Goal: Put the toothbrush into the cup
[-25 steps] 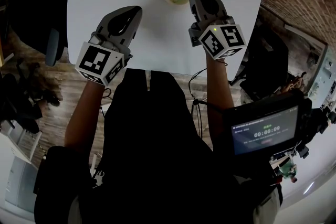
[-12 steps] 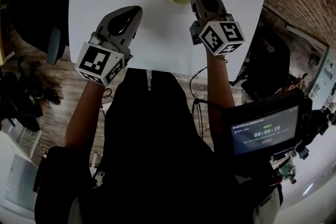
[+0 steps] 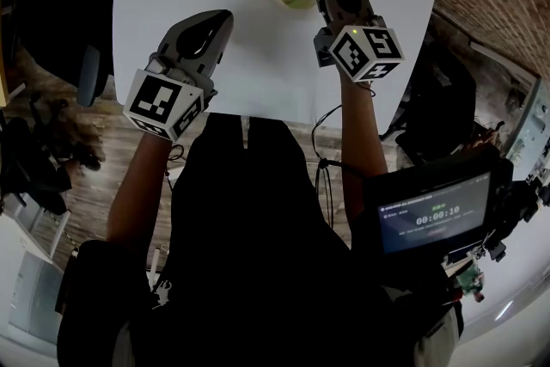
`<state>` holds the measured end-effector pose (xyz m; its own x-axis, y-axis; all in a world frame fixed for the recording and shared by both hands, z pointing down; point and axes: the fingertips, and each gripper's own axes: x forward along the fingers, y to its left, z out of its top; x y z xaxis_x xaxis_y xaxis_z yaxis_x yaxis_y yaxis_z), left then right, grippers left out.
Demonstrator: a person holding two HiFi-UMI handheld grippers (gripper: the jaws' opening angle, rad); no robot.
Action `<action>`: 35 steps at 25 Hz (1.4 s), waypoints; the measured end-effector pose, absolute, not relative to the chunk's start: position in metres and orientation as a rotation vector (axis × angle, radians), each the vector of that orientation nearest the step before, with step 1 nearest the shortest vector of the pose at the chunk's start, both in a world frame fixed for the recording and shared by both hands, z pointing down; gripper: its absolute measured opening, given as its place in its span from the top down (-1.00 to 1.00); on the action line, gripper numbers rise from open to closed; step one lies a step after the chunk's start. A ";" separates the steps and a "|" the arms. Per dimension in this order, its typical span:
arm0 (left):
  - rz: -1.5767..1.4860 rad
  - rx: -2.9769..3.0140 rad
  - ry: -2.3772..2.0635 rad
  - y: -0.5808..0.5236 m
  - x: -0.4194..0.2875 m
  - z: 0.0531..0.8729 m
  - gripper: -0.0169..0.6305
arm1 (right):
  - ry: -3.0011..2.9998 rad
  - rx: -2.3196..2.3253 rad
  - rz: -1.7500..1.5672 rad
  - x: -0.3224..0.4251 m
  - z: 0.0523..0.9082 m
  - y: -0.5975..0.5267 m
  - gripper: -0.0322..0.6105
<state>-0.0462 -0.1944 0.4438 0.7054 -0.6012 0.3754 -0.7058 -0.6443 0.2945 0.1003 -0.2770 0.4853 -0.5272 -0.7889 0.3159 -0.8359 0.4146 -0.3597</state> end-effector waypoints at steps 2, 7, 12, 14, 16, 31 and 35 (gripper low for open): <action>0.344 2.489 -1.009 -0.194 -0.047 0.444 0.93 | -2.554 1.478 0.737 0.101 0.486 -0.279 0.82; 0.345 2.482 -1.011 -0.194 -0.048 0.444 0.93 | -2.543 1.492 0.746 0.103 0.489 -0.282 0.82; 0.351 2.485 -1.009 -0.194 -0.048 0.445 0.93 | -2.533 1.485 0.729 0.102 0.491 -0.284 0.82; 0.368 2.478 -1.001 -0.193 -0.049 0.448 0.93 | -2.532 1.480 0.725 0.102 0.491 -0.284 0.81; 0.377 2.476 -0.995 -0.192 -0.049 0.449 0.93 | -2.529 1.476 0.725 0.103 0.493 -0.283 0.78; 0.334 2.514 -1.010 -0.200 -0.043 0.440 0.93 | -2.526 1.478 0.760 0.108 0.501 -0.282 0.69; 0.334 2.528 -1.018 -0.189 -0.041 0.427 0.93 | -2.532 1.485 0.733 0.112 0.486 -0.271 0.69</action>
<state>-0.0407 -0.1887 0.4265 0.7072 -0.6094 0.3584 -0.7033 -0.6582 0.2687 0.1123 -0.2706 0.4855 -0.5131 -0.7907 0.3339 -0.8468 0.4027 -0.3476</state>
